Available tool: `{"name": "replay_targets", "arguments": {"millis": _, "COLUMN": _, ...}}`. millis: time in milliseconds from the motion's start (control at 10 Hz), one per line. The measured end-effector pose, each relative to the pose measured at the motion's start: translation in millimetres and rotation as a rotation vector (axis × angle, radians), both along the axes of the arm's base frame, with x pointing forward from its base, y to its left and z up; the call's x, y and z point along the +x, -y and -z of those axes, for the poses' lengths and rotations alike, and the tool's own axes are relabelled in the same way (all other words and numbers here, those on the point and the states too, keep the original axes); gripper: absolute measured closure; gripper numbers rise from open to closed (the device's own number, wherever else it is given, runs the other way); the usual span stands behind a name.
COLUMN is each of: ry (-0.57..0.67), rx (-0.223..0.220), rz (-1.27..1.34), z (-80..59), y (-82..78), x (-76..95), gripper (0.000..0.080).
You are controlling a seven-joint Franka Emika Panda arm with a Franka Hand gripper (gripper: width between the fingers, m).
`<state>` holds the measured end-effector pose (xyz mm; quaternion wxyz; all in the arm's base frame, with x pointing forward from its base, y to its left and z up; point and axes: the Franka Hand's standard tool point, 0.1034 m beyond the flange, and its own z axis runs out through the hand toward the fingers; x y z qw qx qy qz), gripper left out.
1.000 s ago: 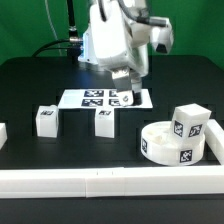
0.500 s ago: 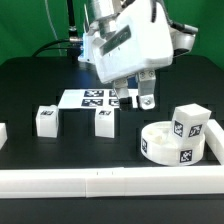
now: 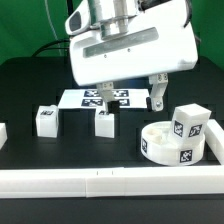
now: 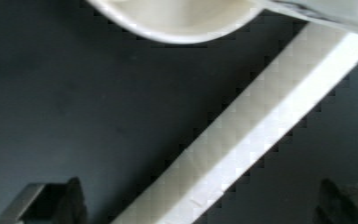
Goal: Assemble stool
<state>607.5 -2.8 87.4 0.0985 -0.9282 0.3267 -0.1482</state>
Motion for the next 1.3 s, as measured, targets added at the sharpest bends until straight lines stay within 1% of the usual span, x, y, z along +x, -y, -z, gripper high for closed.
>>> {"name": "replay_targets", "arguments": {"millis": 100, "ry": 0.018, "rx": -0.055, "rz": -0.116, "z": -1.3, "y": 1.0, "x": 1.6, "gripper": 0.0151}}
{"name": "replay_targets", "arguments": {"millis": 400, "ry": 0.029, "rx": -0.104, "rz": -0.247, "z": -1.3, "y": 1.9, "x": 1.7, "gripper": 0.0151}}
{"name": "replay_targets", "arguments": {"millis": 600, "ry": 0.034, "rx": -0.152, "rz": -0.361, "z": -0.8, "y": 2.1, "x": 1.3, "gripper": 0.0151}}
{"name": "replay_targets", "arguments": {"millis": 700, "ry": 0.034, "rx": -0.195, "rz": -0.443, "z": 1.1, "y": 2.0, "x": -1.1, "gripper": 0.0151}}
{"name": "replay_targets", "arguments": {"millis": 800, "ry": 0.050, "rx": -0.261, "rz": -0.540, "z": 3.0, "y": 8.3, "x": -4.9, "gripper": 0.0151}}
{"name": "replay_targets", "arguments": {"millis": 1000, "ry": 0.062, "rx": -0.353, "rz": -0.642, "z": 10.2, "y": 31.2, "x": -18.1, "gripper": 0.0151}}
{"name": "replay_targets", "arguments": {"millis": 1100, "ry": 0.052, "rx": -0.369, "rz": -0.685, "z": 15.1, "y": 37.3, "x": -23.6, "gripper": 0.0151}}
{"name": "replay_targets", "arguments": {"millis": 1300, "ry": 0.050, "rx": -0.365, "rz": -0.689, "z": 15.1, "y": 34.9, "x": -23.1, "gripper": 0.0151}}
